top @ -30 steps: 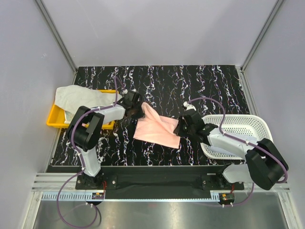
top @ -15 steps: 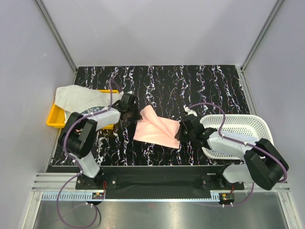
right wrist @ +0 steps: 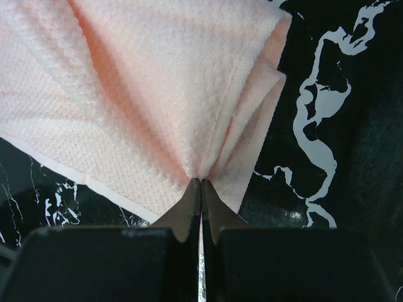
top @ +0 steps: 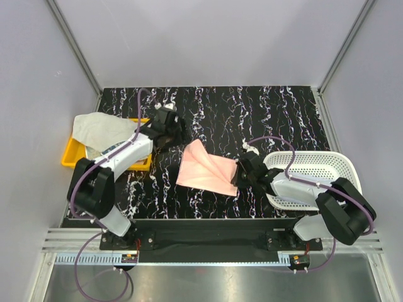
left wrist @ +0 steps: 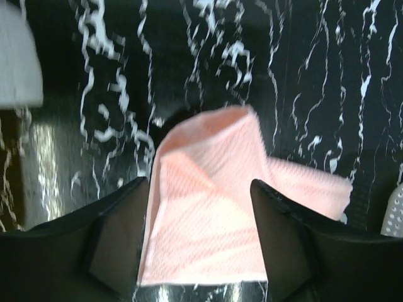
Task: Fold and stack the towels
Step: Fold the towel
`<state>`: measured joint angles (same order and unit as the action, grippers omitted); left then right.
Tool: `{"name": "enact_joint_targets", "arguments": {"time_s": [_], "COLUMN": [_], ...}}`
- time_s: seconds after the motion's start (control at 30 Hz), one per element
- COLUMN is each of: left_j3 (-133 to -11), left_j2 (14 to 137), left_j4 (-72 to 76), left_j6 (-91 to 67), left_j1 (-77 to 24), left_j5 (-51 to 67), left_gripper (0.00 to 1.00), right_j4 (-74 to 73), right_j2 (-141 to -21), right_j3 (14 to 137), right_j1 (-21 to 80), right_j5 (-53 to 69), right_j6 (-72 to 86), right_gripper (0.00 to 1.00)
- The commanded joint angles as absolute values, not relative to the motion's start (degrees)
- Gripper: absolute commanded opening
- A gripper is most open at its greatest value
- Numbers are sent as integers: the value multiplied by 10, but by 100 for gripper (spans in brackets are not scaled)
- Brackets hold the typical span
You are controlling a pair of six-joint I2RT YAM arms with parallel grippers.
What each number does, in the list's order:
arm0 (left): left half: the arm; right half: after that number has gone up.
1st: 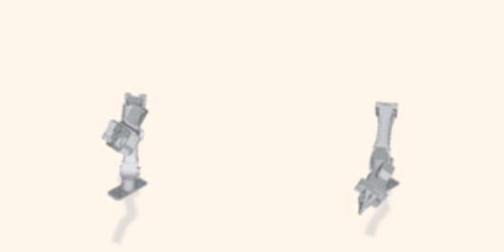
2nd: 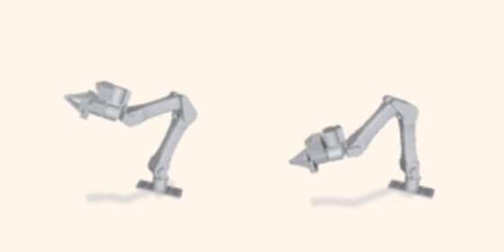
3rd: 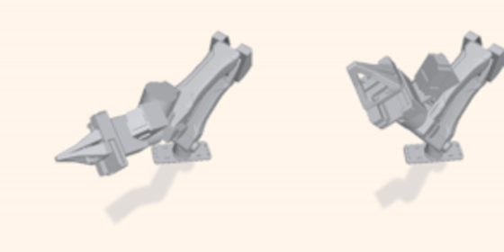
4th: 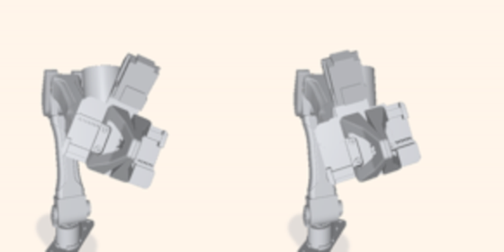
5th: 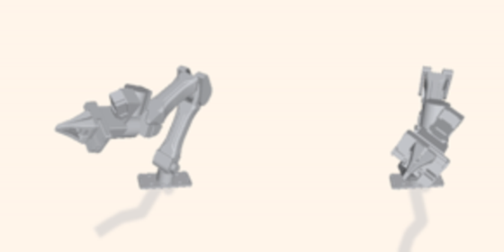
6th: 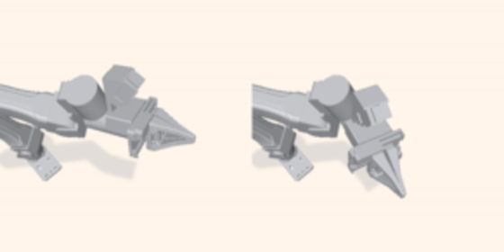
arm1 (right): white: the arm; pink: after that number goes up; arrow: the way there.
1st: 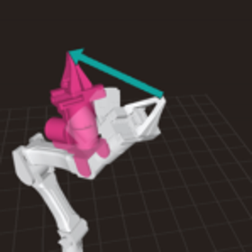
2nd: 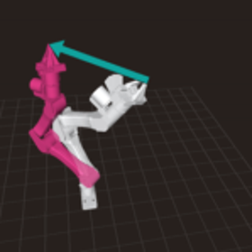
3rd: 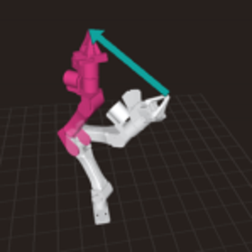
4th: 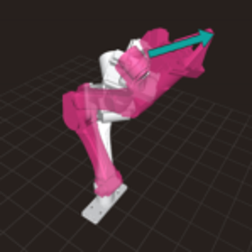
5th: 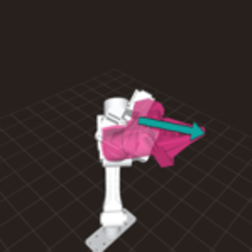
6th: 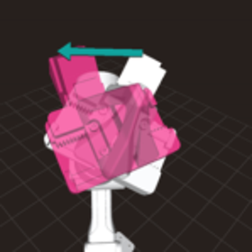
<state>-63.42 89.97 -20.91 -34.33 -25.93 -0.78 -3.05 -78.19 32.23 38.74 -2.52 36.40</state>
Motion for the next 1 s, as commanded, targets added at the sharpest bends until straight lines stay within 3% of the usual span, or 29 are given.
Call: {"name": "enact_joint_targets", "arguments": {"time_s": [0.0,0.2,0.57,0.7,0.87,0.97], "left_j3": [-724,-815,-974,-990,-948,-901], "left_j2": [961,1039,1193,1215,1178,1136], "left_j4": [-243,-260,-359,-369,-356,-338], "left_j6": [-295,-276,-241,-231,-221,-222], "left_j1": [-263,-265,-280,-284,-295,-296], "left_j5": [-31,-9,-63,-57,-65,-68], "left_gripper": [73,82,76,63,40,36], "right_j4": [-5,-5,-5,-5,-5,-5], "right_j2": [-795,-815,-810,-811,-812,-810], "right_j3": [341,345,345,345,346,345], "right_j1": [393,394,393,393,393,394], "right_j5": [-46,-47,-48,-48,-48,-48], "right_j6": [368,367,368,368,368,368], "right_gripper": [0,0,0,0,0,0]}}
